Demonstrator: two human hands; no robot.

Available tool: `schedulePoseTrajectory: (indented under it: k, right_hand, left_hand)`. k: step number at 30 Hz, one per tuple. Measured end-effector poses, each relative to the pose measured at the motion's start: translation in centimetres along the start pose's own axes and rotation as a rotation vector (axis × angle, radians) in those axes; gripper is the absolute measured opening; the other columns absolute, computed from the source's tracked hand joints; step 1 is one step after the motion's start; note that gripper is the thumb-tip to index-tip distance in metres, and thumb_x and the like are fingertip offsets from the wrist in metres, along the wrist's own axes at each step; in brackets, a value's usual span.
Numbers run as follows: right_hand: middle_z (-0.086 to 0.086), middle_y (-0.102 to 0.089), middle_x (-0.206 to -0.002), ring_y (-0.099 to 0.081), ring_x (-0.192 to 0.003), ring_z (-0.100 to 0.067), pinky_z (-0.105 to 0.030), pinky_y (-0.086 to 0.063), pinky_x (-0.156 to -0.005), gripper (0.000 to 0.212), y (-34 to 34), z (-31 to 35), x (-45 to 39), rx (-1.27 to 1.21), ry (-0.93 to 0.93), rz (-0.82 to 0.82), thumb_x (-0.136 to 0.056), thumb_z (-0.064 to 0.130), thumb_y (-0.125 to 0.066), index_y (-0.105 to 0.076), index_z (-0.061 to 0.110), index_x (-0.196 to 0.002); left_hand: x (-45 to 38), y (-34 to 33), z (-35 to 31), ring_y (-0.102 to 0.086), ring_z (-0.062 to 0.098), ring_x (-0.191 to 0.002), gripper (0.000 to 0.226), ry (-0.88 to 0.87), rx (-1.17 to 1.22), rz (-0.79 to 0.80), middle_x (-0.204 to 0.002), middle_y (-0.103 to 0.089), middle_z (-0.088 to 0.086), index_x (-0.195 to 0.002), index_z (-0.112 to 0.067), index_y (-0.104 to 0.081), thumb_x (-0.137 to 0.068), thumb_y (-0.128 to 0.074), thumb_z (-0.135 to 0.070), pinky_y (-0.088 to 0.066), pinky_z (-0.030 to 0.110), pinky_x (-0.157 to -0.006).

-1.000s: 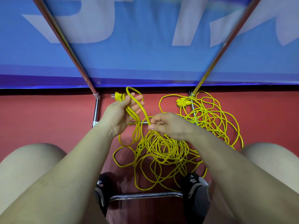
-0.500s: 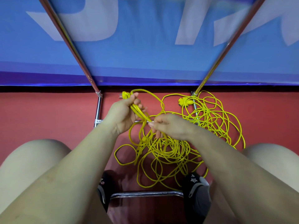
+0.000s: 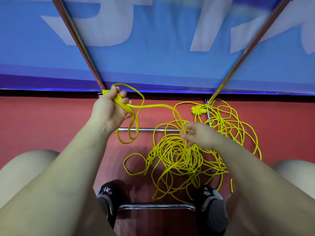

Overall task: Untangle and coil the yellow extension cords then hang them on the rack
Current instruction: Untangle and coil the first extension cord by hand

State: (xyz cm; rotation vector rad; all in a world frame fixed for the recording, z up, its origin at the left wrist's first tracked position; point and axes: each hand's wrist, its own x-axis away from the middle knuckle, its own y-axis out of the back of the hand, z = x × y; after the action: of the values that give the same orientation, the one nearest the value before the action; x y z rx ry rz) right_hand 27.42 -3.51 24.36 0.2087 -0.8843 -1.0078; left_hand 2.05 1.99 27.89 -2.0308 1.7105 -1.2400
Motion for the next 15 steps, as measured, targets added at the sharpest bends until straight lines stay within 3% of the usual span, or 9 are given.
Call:
schedulePoseTrajectory:
  k: [2,5,10,12,15]
  right_hand:
    - [-0.01,-0.065,-0.08,-0.064,-0.058,-0.019,-0.026,-0.049,-0.06,0.005,0.6,1.2,0.5,-0.187,0.029,-0.047,-0.092,0.015,-0.056,-0.052,0.012,-0.09]
    - [-0.008,-0.063,-0.075,-0.062,-0.046,-0.005,-0.012,-0.045,-0.046,0.006,1.5,2.9,1.2,-0.412,0.058,-0.128,-0.091,0.014,-0.057,-0.057,0.011,-0.097]
    - [0.003,-0.068,-0.065,-0.067,-0.053,-0.01,-0.021,-0.055,-0.056,0.013,2.5,3.7,0.9,-0.775,-0.061,-0.217,-0.092,0.023,-0.056,-0.056,0.012,-0.098]
    - [0.004,-0.07,-0.062,-0.068,-0.056,-0.012,-0.023,-0.057,-0.055,0.021,2.7,3.8,0.6,-1.013,-0.131,-0.187,-0.09,0.025,-0.058,-0.055,0.009,-0.104]
    - [0.0,-0.071,-0.062,-0.069,-0.057,-0.013,-0.025,-0.057,-0.053,0.014,2.7,4.1,0.2,-1.283,-0.219,-0.156,-0.09,0.023,-0.058,-0.057,0.01,-0.092]
  left_hand:
    - [0.2,-0.2,0.0,-0.042,0.005,-0.042,0.024,-0.019,-0.056,-0.011,-0.055,-0.054,-0.008,-0.081,-0.019,-0.048,-0.101,-0.035,-0.019,-0.041,0.017,-0.052]
    - [0.4,-0.3,0.2,-0.043,0.004,-0.043,0.018,-0.07,-0.129,-0.033,-0.059,-0.061,-0.01,-0.09,-0.019,-0.051,-0.1,-0.037,-0.014,-0.036,0.015,-0.047]
    - [0.9,0.0,2.5,-0.048,0.004,-0.048,0.02,-0.234,-0.728,0.07,-0.067,-0.069,-0.007,-0.085,-0.018,-0.048,-0.099,-0.041,-0.006,-0.032,0.018,-0.046]
    - [1.2,-0.1,3.7,-0.053,0.001,-0.051,0.019,-0.225,-0.898,0.158,-0.076,-0.068,-0.002,-0.086,-0.017,-0.047,-0.098,-0.042,-0.003,-0.039,0.012,-0.051]
    - [1.3,-0.2,5.3,-0.058,0.001,-0.057,0.019,-0.126,-0.987,0.279,-0.084,-0.066,0.002,-0.088,-0.015,-0.049,-0.097,-0.043,0.0,-0.047,0.012,-0.063]
